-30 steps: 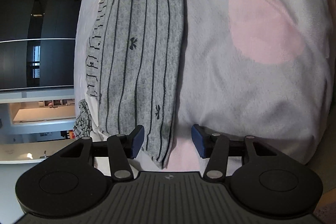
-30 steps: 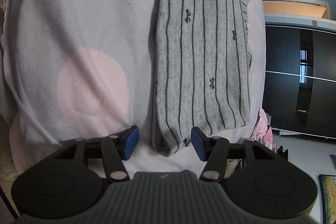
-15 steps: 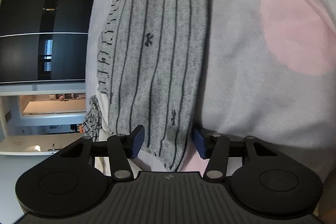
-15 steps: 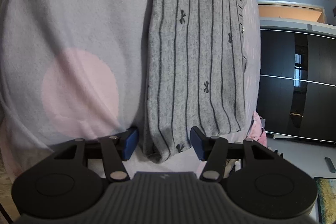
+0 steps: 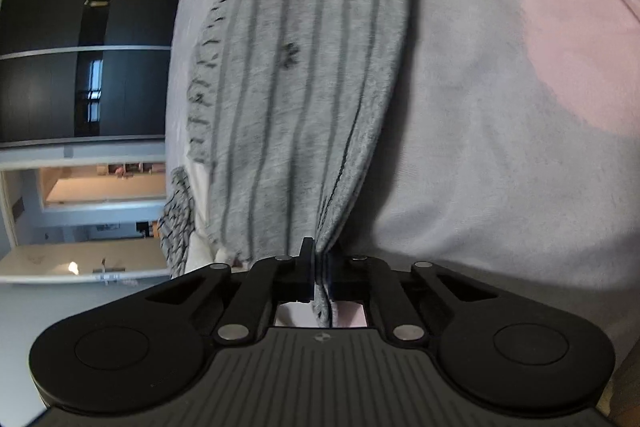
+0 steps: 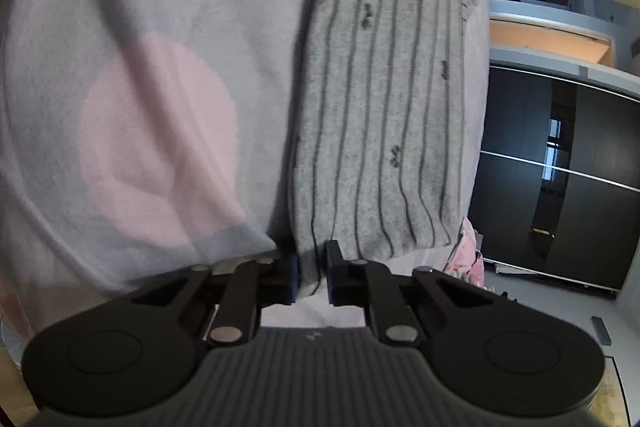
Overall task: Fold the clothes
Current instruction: 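Pinch the hem with both tools and fold it over toward the collar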
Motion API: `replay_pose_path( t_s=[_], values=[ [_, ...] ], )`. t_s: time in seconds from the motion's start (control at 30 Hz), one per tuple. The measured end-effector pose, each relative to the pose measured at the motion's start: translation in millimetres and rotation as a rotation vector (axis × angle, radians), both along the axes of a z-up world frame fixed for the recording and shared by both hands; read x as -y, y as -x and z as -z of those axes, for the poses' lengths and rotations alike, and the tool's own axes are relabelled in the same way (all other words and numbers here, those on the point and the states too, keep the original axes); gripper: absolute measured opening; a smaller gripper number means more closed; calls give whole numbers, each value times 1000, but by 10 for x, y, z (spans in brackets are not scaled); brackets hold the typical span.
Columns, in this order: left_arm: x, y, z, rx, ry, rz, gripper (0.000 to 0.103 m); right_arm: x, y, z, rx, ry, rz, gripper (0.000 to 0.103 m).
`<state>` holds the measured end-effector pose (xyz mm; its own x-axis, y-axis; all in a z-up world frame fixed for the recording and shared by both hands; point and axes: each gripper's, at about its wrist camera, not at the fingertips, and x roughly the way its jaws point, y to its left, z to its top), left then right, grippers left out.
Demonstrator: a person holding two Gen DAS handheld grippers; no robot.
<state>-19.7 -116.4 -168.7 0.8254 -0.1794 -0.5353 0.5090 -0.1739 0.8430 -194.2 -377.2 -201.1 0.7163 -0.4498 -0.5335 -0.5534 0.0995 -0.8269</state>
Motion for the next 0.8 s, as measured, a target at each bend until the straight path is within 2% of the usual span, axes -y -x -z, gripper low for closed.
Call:
replay_pose_path(
  t_s=[0.07,0.2,0.3,0.4,0.5,0.6,0.8],
  values=[
    [-3,8,-158,-19,41,-33,3,18,-27,-124,25,-37,40,7],
    [4,-5,-631,-66,153,-77,3,64,-131,-492,104,-112,97,5],
    [-24,-29,-1074,-72,264,-92,3,79,-245,-937,185,-197,150,4],
    [-125,2,-1493,-93,331,-85,3,102,-234,-1419,230,-288,191,4],
    [-245,78,-1833,-134,365,-82,3,110,-79,-1810,235,-331,207,4],
    [-380,234,-2034,-170,362,-67,2,79,165,-2078,217,-381,222,4],
    [-564,475,-2115,-275,301,-51,2,15,575,-2322,156,-420,251,4]
  ],
)
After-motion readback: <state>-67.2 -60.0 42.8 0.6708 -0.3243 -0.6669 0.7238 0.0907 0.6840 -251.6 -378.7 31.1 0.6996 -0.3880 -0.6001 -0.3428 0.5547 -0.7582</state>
